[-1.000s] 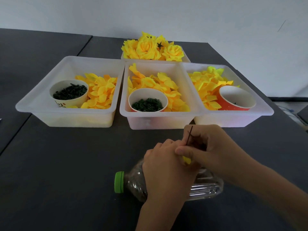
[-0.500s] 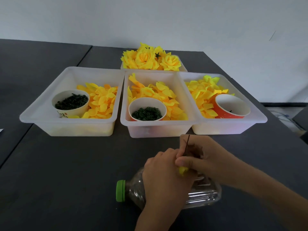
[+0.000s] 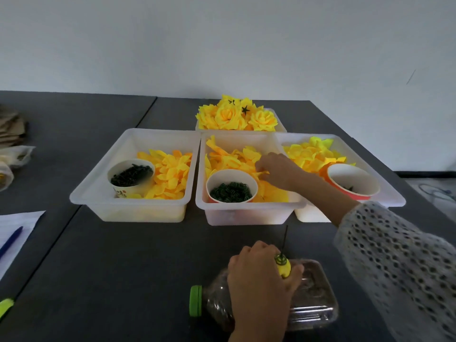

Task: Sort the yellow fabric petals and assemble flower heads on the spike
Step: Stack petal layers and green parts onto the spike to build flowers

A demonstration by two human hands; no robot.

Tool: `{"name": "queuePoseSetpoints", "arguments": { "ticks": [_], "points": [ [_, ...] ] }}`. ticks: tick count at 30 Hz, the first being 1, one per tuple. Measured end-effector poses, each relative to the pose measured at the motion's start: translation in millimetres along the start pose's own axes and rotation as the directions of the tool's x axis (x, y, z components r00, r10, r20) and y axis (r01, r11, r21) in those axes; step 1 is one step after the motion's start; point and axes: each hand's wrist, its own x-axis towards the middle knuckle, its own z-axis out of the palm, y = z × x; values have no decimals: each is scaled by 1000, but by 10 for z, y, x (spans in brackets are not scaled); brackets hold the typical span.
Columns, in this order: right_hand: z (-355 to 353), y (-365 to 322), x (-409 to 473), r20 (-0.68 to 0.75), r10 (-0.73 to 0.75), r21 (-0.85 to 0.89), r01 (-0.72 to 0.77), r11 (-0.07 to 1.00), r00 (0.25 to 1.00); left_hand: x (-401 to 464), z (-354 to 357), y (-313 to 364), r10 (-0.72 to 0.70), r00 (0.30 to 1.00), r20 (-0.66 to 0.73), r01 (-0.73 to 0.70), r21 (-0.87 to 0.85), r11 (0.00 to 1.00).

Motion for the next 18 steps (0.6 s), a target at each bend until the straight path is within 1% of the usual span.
{"name": "queuePoseSetpoints", "arguments": {
  "ticks": [1, 2, 4, 5, 7, 9, 11, 13, 14, 16, 18],
  "points": [
    [-46, 20, 14, -44, 26, 44, -24, 999, 999, -3, -25, 0, 9, 1000, -6, -9, -16, 1000],
    [-110, 44, 13, -86, 59, 109, -49, 993, 995, -5, -59, -2, 13, 1000, 22, -13, -25, 1000],
    [-288, 93, -43, -141, 114, 236, -79, 969, 983, 4, -115, -19, 6, 991, 135, 2, -57, 998],
    [-389, 113, -100, -156, 134, 277, -87, 957, 979, 2, -142, -28, -9, 982, 189, 29, -101, 994],
    [-594, 109, -241, -184, 155, 346, -84, 935, 970, -27, -229, -32, -1, 973, 232, 63, -258, 964],
    [-773, 62, -398, -194, 181, 452, -76, 889, 964, -52, -345, -15, 52, 982, 180, 42, -481, 875],
    [-946, -56, -585, -174, 231, 627, -73, 776, 957, -27, -452, -5, 55, 998, 36, -18, -656, 754],
    [-1097, -191, -771, -119, 235, 784, -53, 618, 965, 80, -560, 20, -12, 994, -106, -71, -740, 669],
    [-1165, -265, -864, -96, 218, 843, -37, 537, 971, 151, -618, 45, -65, 988, -140, -66, -762, 644],
    [-1295, -434, -1031, -47, 190, 920, -31, 390, 981, 290, -726, 83, -134, 981, -143, -32, -790, 612],
    [-1382, -585, -1147, 4, 166, 959, -51, 280, 986, 375, -836, 108, -100, 988, -116, -26, -771, 637]
  ]
}}
